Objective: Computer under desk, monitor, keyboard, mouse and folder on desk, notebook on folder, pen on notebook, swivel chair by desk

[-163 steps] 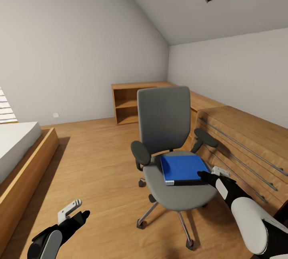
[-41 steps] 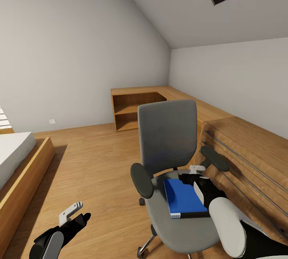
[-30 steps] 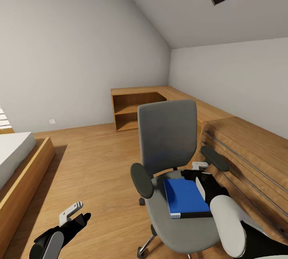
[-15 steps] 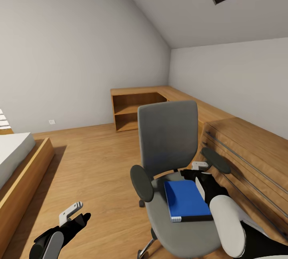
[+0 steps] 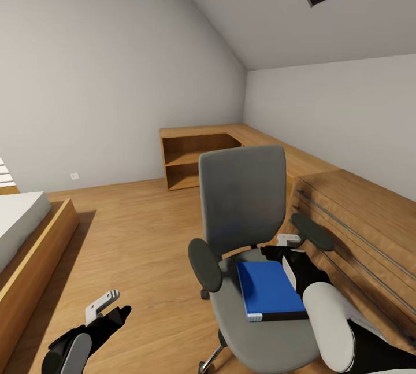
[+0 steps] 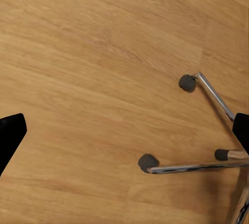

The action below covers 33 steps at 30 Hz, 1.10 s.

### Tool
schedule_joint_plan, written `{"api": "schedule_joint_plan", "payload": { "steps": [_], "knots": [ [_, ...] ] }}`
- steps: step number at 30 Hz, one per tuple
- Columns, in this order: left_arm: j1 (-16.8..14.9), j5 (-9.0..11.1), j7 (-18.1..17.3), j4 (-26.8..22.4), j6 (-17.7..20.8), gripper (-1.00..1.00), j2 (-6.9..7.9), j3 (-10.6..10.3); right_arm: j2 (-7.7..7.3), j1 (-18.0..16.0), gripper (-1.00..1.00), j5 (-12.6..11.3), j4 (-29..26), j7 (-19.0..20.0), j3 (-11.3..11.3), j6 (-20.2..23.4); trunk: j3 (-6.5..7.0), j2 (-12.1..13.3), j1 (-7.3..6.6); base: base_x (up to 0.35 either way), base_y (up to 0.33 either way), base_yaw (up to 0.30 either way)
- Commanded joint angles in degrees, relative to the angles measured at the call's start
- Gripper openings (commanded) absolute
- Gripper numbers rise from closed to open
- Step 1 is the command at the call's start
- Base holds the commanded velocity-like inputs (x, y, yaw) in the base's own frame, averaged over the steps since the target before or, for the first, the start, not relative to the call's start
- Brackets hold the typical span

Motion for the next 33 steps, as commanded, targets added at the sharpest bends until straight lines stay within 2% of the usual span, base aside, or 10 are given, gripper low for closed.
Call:
{"api": "schedule_joint_plan", "payload": {
  "steps": [1, 7, 33],
  "knots": [
    [-0.04, 0.63, 0.47, -0.24, 0.23, 1.0, -0.04, 0.09, 0.06, -0.03, 1.0, 0.61, -0.17, 0.46, -0.46, 0.28, -0.06, -0.03, -0.01, 0.0, 0.0, 0.0],
    [-0.04, 0.67, 0.58, -1.79, 0.31, 1.0, -0.1, 0.07, -0.04, -0.03, 1.0, 0.64, -0.17, 0.45, -0.46, 0.28, -1.14, -2.43, 1.31, 0.0, 0.0, 0.0],
    [-0.04, 0.55, 0.39, -1.93, 0.02, 1.0, -0.12, 0.1, -0.16, 0.06, 1.0, 0.77, -0.2, 0.37, -0.46, 0.22, -1.14, -2.43, 1.31, 0.033, 0.0, 0.0]
  ]
}}
